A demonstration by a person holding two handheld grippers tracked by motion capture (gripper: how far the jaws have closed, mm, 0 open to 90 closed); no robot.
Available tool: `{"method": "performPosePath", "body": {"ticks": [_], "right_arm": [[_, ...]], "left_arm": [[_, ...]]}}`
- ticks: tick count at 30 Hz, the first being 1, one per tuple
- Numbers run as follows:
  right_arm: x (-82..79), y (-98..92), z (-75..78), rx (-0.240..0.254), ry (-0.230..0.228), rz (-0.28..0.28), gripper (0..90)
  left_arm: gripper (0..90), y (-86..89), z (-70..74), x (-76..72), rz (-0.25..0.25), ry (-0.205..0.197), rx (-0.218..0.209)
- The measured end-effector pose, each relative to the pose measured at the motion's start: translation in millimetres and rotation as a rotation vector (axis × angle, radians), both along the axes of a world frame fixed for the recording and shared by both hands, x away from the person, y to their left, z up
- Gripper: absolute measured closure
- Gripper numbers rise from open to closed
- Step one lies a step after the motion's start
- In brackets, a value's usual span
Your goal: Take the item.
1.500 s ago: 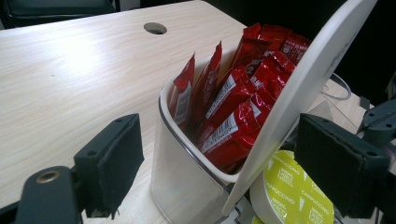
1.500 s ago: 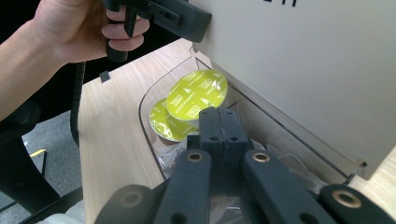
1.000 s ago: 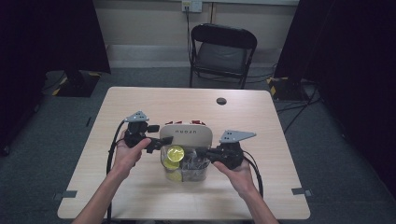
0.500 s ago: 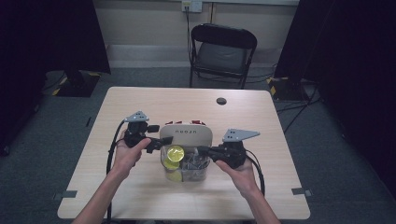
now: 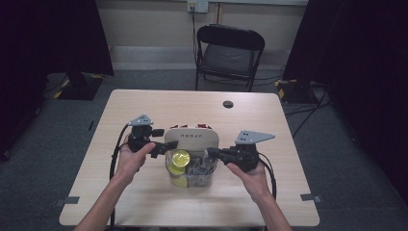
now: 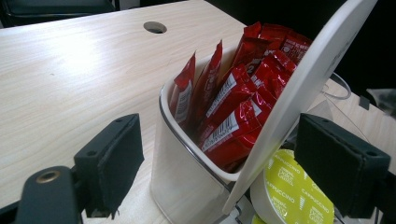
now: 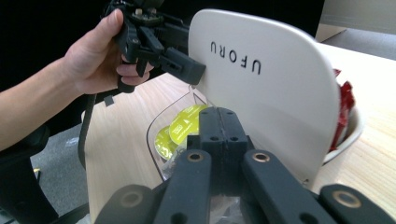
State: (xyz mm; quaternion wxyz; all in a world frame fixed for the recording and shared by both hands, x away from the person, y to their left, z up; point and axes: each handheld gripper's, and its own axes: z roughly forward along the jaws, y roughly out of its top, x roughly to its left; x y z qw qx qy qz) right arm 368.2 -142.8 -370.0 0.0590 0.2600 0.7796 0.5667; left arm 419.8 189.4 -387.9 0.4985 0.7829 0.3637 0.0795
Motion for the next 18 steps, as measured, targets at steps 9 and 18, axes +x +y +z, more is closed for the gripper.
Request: {"method": "performPosePath", "body": {"ticks": [9,18], "right_arm": [[-0.1,-9.0,5.6,0.015,-0.011,-0.016,90.0],[-0.5,-16.4,10.2,0.025,-0.021,-0.031,90.0]], "left_arm": [[15.2,0.3,0.0,0.2,-0.002,0.000,0.001],[15.2,0.0,-0.1,0.0,0.000,0.000,-0.001]]}}
